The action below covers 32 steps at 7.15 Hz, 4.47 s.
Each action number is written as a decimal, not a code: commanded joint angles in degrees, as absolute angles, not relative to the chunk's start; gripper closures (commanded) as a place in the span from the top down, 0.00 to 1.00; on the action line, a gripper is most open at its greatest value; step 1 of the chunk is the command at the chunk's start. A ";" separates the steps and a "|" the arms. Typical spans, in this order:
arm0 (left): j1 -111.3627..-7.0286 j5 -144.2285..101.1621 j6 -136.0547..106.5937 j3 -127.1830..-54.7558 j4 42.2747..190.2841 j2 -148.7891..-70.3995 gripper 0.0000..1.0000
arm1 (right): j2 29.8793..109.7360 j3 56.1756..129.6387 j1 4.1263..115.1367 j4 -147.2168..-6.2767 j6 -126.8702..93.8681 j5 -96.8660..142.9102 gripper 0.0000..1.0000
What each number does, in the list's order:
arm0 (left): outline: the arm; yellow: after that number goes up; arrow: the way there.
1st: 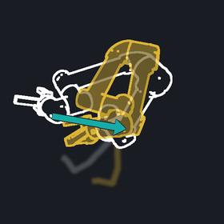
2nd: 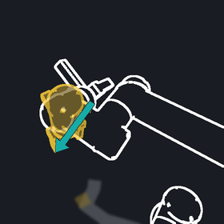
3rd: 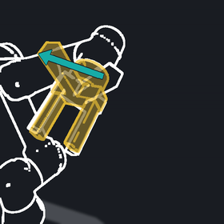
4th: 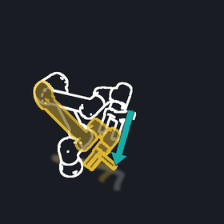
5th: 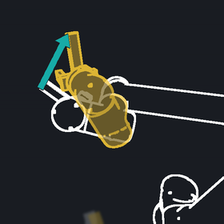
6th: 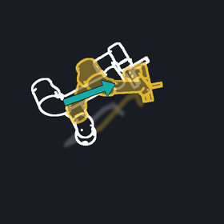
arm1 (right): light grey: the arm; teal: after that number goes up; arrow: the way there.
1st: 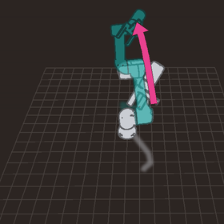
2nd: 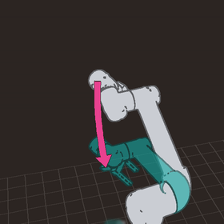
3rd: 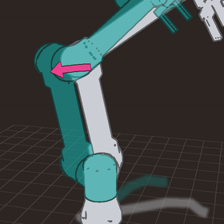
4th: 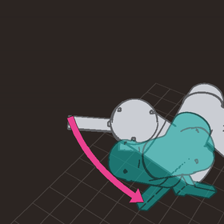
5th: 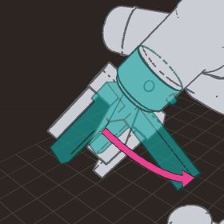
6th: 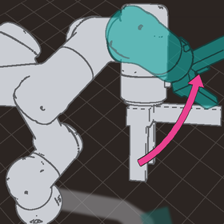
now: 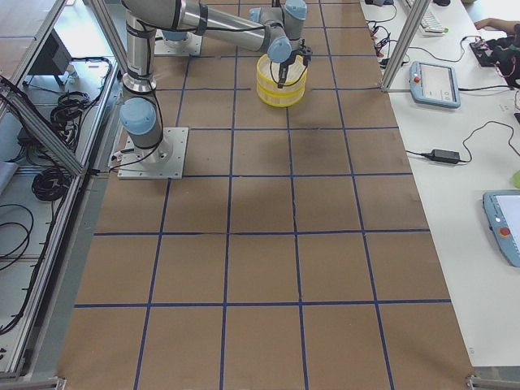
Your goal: Stack buns with steamer
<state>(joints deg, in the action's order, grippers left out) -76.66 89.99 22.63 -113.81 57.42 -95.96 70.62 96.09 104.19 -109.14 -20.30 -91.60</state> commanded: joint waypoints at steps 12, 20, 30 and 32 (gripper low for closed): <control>-108.11 80.68 -30.15 -98.53 56.08 -106.96 1.00 | 89.56 84.63 93.87 -81.39 -5.28 -90.70 1.00; -101.47 90.26 -4.73 -97.13 60.08 -104.51 1.00 | 90.09 84.82 93.87 -81.65 -4.23 -90.44 1.00; -89.74 87.27 5.71 -88.15 94.66 -90.79 1.00 | 90.00 84.46 93.60 -82.09 0.26 -88.95 1.00; -89.74 88.32 5.89 -88.24 94.57 -90.62 1.00 | 90.00 84.46 93.60 -82.09 0.26 -88.95 1.00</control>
